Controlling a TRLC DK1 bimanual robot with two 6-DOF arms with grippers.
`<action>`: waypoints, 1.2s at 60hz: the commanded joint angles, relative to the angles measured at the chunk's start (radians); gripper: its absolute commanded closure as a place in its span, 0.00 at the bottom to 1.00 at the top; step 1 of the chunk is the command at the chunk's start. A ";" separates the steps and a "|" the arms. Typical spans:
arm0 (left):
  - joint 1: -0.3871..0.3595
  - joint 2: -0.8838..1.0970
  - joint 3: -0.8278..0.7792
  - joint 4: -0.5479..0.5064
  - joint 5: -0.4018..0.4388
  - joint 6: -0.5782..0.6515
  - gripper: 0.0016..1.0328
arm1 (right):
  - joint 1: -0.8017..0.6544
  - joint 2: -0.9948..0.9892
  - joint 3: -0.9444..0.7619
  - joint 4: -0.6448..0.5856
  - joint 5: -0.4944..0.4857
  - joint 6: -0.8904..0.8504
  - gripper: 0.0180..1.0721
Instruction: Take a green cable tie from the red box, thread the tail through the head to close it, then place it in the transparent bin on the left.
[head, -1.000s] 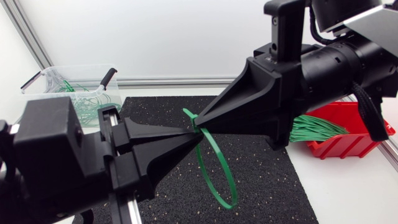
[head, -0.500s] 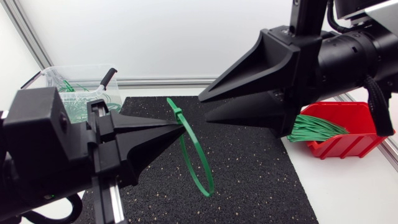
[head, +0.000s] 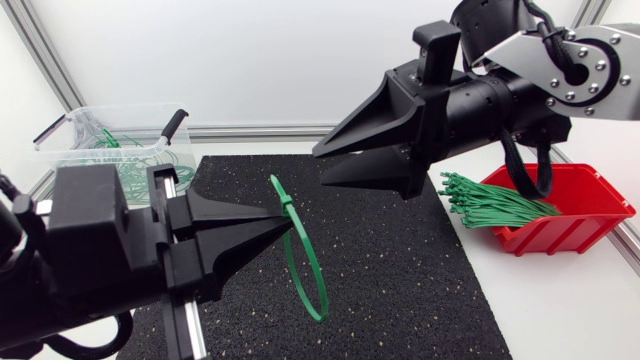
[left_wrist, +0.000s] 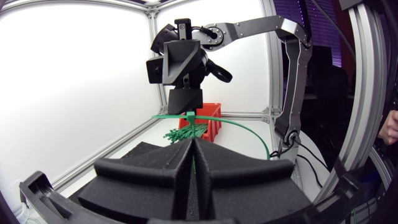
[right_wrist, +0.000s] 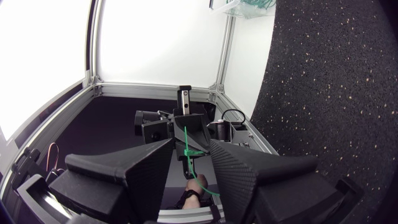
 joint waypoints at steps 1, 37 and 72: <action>0.008 0.024 0.007 -0.003 0.020 0.041 0.96 | 0.019 0.025 0.031 -0.010 -0.023 -0.073 0.54; 0.060 0.083 0.051 -0.007 0.084 0.076 0.96 | 0.075 0.101 0.032 -0.025 -0.020 -0.140 0.55; 0.060 0.086 0.039 -0.017 0.089 0.067 0.96 | 0.117 0.075 0.044 -0.050 0.007 -0.153 0.74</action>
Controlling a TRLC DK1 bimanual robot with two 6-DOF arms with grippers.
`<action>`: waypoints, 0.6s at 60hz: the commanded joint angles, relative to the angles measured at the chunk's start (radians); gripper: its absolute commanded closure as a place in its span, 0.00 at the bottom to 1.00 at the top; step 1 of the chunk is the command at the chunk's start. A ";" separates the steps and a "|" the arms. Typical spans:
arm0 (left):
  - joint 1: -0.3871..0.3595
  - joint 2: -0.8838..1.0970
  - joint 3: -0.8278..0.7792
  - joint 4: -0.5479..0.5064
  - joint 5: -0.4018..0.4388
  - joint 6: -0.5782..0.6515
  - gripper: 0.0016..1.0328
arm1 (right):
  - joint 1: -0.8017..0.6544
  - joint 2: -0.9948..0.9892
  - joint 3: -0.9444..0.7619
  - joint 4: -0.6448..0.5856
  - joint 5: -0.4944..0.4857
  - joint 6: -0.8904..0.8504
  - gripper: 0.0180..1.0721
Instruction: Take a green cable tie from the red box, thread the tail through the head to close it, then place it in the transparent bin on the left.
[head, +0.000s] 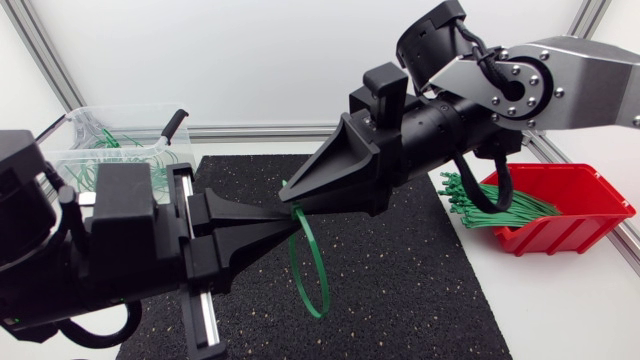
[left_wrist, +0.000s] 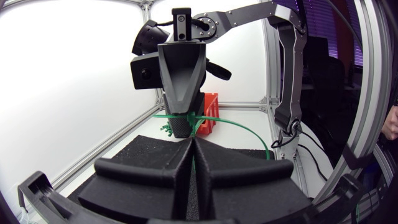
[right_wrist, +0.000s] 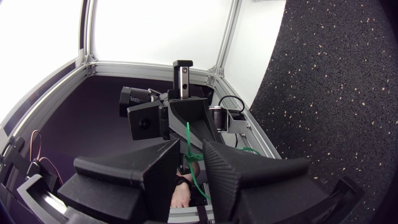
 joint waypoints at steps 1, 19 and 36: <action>0.007 0.013 0.015 0.002 0.011 0.014 0.96 | 0.010 -0.019 0.024 -0.015 0.005 -0.020 0.74; 0.003 -0.006 0.007 -0.007 0.011 0.008 0.96 | 0.007 -0.028 0.025 -0.021 0.019 -0.021 0.74; 0.003 -0.024 0.002 -0.015 0.011 0.007 0.96 | 0.004 -0.030 0.032 -0.026 0.029 -0.028 0.77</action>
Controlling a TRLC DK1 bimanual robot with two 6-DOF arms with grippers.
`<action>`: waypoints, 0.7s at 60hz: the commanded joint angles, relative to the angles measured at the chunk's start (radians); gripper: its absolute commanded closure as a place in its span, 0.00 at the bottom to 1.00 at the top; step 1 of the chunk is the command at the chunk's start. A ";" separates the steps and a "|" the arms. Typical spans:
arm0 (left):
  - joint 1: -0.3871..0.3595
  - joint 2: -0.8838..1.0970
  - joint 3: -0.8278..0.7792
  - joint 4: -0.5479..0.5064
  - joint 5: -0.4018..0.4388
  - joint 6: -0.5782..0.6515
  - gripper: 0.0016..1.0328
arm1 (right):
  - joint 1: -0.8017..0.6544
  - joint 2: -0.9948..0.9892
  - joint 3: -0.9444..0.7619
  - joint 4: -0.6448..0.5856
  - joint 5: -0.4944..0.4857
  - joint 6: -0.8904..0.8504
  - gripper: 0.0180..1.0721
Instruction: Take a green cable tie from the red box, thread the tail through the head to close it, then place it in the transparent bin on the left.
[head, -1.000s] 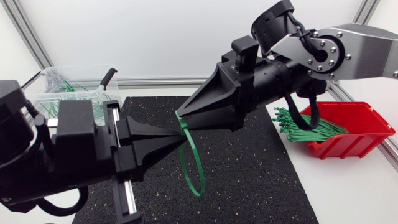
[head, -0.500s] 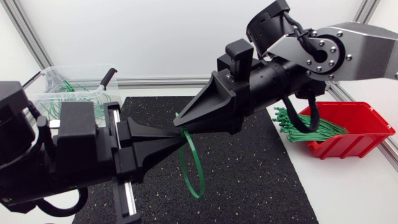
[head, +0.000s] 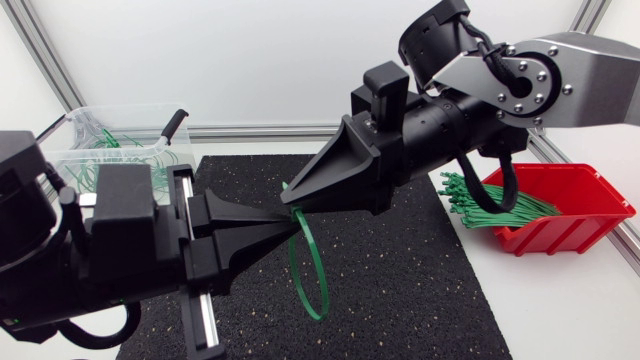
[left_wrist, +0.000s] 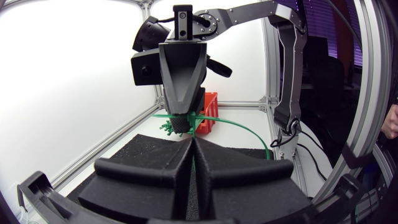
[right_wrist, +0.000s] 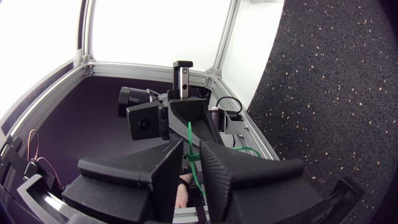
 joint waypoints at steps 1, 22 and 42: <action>0.003 -0.022 0.002 -0.007 0.008 0.007 0.96 | 0.000 -0.017 0.027 -0.011 0.004 -0.020 0.77; -0.002 -0.041 -0.007 -0.018 0.008 -0.004 0.96 | 0.002 -0.020 0.032 -0.011 0.017 -0.019 0.77; -0.025 -0.055 -0.017 -0.030 0.008 -0.010 0.96 | 0.009 -0.026 0.038 -0.008 0.052 -0.020 0.95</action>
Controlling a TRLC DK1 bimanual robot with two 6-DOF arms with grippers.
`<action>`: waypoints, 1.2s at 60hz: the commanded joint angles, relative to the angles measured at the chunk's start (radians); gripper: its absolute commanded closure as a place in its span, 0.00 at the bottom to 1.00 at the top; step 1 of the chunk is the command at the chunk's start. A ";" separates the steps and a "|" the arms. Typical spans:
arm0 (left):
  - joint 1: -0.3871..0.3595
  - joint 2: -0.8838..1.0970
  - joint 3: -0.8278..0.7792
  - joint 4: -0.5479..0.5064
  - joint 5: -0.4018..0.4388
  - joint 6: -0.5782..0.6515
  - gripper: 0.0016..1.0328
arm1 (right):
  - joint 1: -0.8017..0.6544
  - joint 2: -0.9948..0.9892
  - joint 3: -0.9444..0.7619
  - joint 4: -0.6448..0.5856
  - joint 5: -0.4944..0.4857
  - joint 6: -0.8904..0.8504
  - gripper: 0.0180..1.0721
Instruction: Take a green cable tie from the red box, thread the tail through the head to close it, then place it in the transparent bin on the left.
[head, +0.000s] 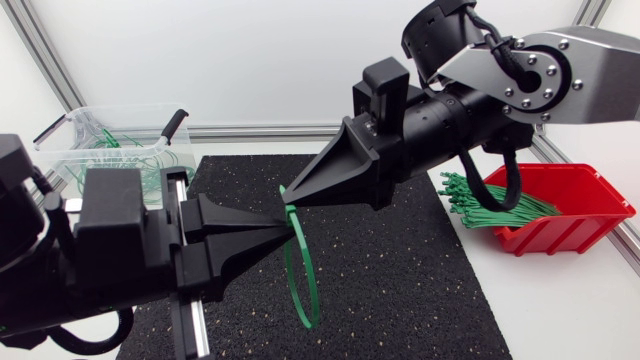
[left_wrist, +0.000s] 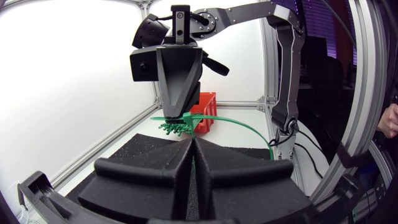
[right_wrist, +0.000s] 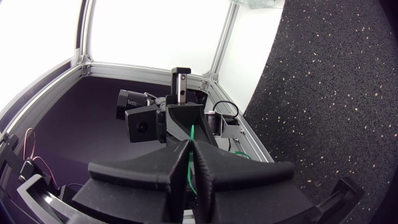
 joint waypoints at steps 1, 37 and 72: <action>-0.021 -0.023 -0.014 -0.001 0.008 -0.009 0.96 | 0.007 -0.014 0.031 -0.008 0.012 -0.012 0.95; -0.260 -0.031 -0.030 -0.022 -0.211 0.160 0.96 | 0.017 -0.020 0.007 0.069 0.084 -0.013 0.95; 0.142 -0.046 0.018 -0.191 -0.041 0.091 0.96 | 0.042 -0.112 -0.084 0.046 0.208 -0.076 0.32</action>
